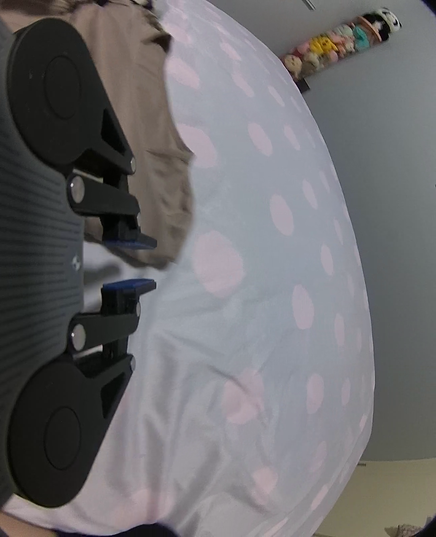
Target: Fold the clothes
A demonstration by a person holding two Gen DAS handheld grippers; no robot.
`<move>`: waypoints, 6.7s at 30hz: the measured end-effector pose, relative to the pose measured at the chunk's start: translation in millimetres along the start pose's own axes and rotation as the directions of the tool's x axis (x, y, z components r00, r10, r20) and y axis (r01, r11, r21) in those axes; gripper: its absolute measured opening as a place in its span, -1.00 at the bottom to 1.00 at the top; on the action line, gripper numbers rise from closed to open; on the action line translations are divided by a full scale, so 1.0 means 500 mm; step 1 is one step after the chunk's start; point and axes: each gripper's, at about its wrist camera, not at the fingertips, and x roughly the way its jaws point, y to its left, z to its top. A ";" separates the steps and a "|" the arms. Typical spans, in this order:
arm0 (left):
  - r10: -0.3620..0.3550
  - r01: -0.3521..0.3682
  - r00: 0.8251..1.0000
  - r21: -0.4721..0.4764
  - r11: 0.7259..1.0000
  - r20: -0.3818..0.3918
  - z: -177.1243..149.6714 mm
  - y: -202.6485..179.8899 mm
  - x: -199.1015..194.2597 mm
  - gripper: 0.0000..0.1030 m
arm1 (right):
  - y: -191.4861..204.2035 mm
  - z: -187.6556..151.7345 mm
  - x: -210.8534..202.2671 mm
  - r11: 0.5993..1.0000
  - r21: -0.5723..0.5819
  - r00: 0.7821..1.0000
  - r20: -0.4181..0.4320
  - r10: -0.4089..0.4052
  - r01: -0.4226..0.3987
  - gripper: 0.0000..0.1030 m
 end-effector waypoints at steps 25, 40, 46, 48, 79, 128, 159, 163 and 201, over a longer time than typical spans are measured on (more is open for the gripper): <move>-0.208 0.208 0.978 0.100 0.973 -0.004 -0.255 0.005 -0.437 0.18 | 0.155 -0.428 -0.390 0.972 -0.198 0.988 -0.111 0.108 -0.129 0.55; -0.394 0.378 0.916 0.163 0.911 0.075 -0.332 -0.065 -0.533 0.47 | 0.232 -0.490 -0.508 0.904 -0.414 0.993 -0.015 0.114 -0.110 0.97; -0.446 0.423 0.894 0.255 0.870 0.036 -0.334 -0.083 -0.571 0.47 | 0.251 -0.508 -0.539 0.835 -0.528 0.988 -0.087 0.130 -0.156 0.97; -0.438 0.418 0.899 0.291 0.861 0.003 -0.335 -0.087 -0.575 0.47 | 0.256 -0.517 -0.545 0.799 -0.575 0.984 -0.126 0.125 -0.175 0.97; 0.039 0.331 0.914 0.799 0.502 -0.403 -0.494 -0.157 -0.451 0.12 | 0.248 -0.604 -0.509 0.699 -0.686 0.966 -0.259 0.026 -0.203 0.94; -0.107 0.310 0.917 0.518 0.797 -0.384 -0.383 -0.092 -0.444 -0.94 | 0.256 -0.618 -0.388 0.631 -0.753 0.881 -0.412 -0.232 -0.186 -0.53; -0.080 0.149 0.972 0.319 0.936 -0.219 -0.300 -0.034 -0.334 -0.55 | 0.194 -0.470 -0.330 0.813 -0.582 0.970 -0.209 -0.121 -0.024 -0.46; -0.092 0.140 0.978 0.257 0.956 -0.189 -0.299 -0.011 -0.348 -0.43 | 0.160 -0.452 -0.341 0.883 -0.470 0.978 -0.186 -0.091 -0.008 -0.33; -0.105 0.114 0.988 0.081 0.990 -0.111 -0.239 0.137 -0.394 -0.09 | 0.132 -0.341 -0.374 0.919 -0.389 0.986 -0.119 -0.114 0.059 0.27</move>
